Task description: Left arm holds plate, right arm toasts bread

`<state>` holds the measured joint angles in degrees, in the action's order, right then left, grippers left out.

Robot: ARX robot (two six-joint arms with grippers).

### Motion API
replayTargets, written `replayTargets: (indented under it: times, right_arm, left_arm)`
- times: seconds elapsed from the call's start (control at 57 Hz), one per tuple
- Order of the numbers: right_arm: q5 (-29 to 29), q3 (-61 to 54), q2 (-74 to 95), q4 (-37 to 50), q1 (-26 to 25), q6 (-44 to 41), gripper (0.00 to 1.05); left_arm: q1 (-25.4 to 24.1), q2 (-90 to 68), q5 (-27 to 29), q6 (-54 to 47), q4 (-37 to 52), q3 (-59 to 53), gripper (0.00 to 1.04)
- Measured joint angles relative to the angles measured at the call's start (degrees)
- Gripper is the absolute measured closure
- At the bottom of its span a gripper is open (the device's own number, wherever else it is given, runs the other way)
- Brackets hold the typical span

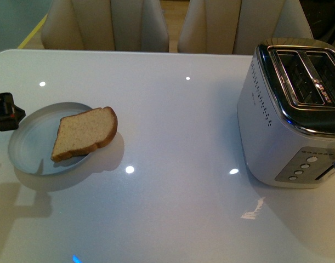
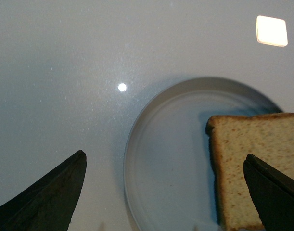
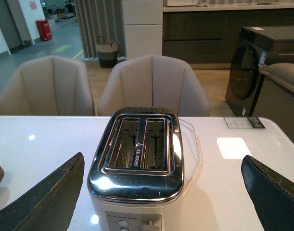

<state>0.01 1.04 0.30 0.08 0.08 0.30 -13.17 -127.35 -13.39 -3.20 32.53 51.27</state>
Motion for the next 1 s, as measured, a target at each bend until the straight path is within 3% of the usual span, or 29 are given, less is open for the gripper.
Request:
replayTargets:
  times: [0.28,0.736,0.999]
  right_arm:
    - [0.02,0.0,-0.02,0.0,0.0,0.0,0.09]
    - [0.0,0.0,0.0,0.0,0.0,0.0,0.09]
    - [0.0,0.0,0.0,0.0,0.0,0.02,0.09]
  left_arm:
    - [0.68,-10.6,3.32,0.44,-0.96,4.98,0.07]
    - [1.77,-14.43,5.49,-1.57,-1.38,7.58,0.08]
    - [1.99,-14.93,4.74,0.57,-1.84,8.26,0.5]
